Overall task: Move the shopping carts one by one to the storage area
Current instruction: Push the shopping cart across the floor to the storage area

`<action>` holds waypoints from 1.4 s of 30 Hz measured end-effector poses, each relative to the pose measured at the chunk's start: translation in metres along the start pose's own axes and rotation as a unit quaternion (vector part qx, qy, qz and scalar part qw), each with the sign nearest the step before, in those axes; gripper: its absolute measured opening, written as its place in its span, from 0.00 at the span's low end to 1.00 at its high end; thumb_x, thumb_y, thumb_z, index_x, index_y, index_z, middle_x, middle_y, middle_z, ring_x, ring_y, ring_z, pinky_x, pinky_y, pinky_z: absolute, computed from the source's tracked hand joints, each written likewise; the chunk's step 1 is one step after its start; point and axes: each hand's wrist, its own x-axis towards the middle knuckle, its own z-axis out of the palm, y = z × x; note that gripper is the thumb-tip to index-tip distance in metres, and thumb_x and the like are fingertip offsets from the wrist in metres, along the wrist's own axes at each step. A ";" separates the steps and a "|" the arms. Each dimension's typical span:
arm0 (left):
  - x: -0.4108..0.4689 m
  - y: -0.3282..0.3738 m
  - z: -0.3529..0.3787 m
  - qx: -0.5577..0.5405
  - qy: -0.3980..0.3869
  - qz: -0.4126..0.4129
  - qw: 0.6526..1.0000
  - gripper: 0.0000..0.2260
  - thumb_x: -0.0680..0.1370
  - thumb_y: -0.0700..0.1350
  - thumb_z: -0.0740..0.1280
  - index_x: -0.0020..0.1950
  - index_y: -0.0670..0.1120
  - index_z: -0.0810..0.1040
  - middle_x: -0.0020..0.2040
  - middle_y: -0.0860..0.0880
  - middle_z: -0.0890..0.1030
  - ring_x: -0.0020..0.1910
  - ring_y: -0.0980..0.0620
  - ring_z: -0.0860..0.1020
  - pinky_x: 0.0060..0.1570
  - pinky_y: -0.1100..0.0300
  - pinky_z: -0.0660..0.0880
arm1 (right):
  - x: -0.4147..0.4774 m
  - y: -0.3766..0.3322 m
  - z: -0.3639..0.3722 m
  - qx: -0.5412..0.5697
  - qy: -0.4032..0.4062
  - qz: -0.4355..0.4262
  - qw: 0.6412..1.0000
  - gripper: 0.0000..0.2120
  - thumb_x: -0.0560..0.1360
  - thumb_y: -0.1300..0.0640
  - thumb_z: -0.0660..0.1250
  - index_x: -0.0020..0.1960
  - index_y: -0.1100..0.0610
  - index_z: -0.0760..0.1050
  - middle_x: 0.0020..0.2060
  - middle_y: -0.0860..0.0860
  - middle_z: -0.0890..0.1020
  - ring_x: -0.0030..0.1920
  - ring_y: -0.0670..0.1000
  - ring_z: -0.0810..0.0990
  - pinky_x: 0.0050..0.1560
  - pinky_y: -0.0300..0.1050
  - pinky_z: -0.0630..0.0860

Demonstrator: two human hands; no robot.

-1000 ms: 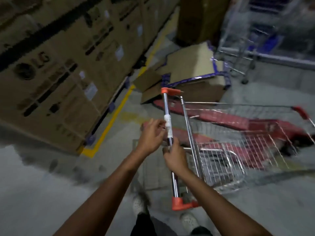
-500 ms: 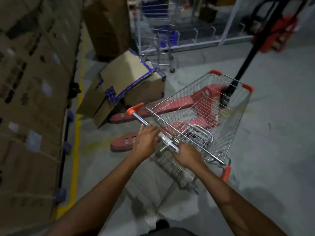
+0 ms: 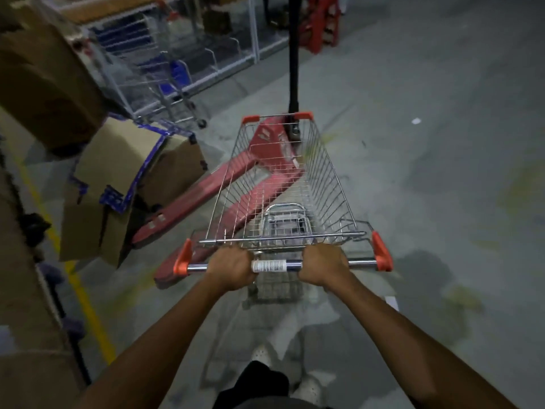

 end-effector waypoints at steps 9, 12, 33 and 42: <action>-0.045 -0.016 0.013 -0.001 -0.027 0.042 0.999 0.17 0.77 0.63 0.61 0.41 0.51 0.74 0.41 0.49 0.80 0.39 0.46 0.79 0.40 0.54 0.75 | -0.047 -0.039 0.032 0.012 0.029 0.030 0.999 0.14 0.69 0.46 0.68 0.50 0.53 0.80 0.45 0.51 0.83 0.47 0.55 0.82 0.46 0.46 0.76; -0.054 -0.018 0.016 -0.002 -0.028 0.042 0.999 0.19 0.77 0.63 0.63 0.48 0.47 0.80 0.47 0.46 0.83 0.47 0.43 0.82 0.45 0.53 0.75 | -0.057 -0.050 0.037 0.027 0.024 0.051 0.998 0.14 0.70 0.45 0.68 0.49 0.53 0.80 0.45 0.51 0.84 0.47 0.54 0.83 0.46 0.45 0.76; -0.021 -0.041 0.002 0.030 -0.004 0.103 0.994 0.19 0.77 0.60 0.64 0.52 0.45 0.81 0.53 0.43 0.83 0.54 0.41 0.81 0.51 0.52 0.76 | -0.044 -0.073 0.029 0.039 0.045 0.158 0.986 0.12 0.68 0.47 0.70 0.47 0.53 0.79 0.43 0.51 0.83 0.40 0.52 0.77 0.46 0.45 0.76; 0.078 -0.035 -0.043 0.047 0.014 0.152 0.987 0.19 0.74 0.61 0.65 0.49 0.46 0.80 0.51 0.43 0.84 0.52 0.41 0.81 0.52 0.51 0.76 | 0.006 -0.020 0.000 0.098 0.078 0.175 0.977 0.10 0.68 0.48 0.67 0.36 0.54 0.70 0.34 0.48 0.77 0.40 0.53 0.80 0.43 0.43 0.77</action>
